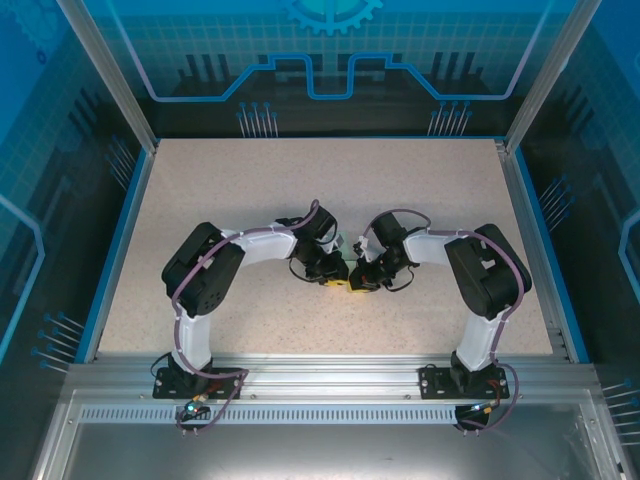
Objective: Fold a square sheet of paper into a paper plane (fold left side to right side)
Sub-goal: Third fold the triangle at the center of the table.
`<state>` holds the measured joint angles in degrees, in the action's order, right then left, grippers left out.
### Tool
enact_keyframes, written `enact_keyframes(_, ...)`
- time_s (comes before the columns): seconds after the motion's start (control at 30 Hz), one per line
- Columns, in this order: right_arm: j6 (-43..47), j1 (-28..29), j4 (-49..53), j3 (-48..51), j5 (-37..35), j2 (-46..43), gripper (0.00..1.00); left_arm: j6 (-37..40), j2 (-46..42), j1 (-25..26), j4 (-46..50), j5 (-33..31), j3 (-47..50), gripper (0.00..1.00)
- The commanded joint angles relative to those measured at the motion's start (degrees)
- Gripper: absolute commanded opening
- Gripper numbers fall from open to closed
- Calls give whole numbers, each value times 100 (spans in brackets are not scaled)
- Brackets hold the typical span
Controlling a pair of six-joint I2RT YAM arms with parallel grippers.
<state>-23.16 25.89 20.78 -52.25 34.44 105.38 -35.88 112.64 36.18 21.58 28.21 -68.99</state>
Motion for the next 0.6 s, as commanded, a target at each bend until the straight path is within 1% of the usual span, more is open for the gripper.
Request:
enact_keyframes(0.0,18,117,588,216,-817,390,0,61,141,-83,-244,-204,-78,19)
enact_keyframes(0.13,14,118,605,221,-824,387,0,83,-180,-201,-274,-120,92,20)
enact_keyframes(0.17,22,115,612,62,-825,395,0,118,-287,-211,-261,-121,144,21)
enact_keyframes(0.33,30,118,621,38,-827,415,0,200,-650,-241,-205,-98,281,22)
enact_keyframes(0.57,13,117,612,39,-847,422,0,160,-461,-218,-381,64,291,22)
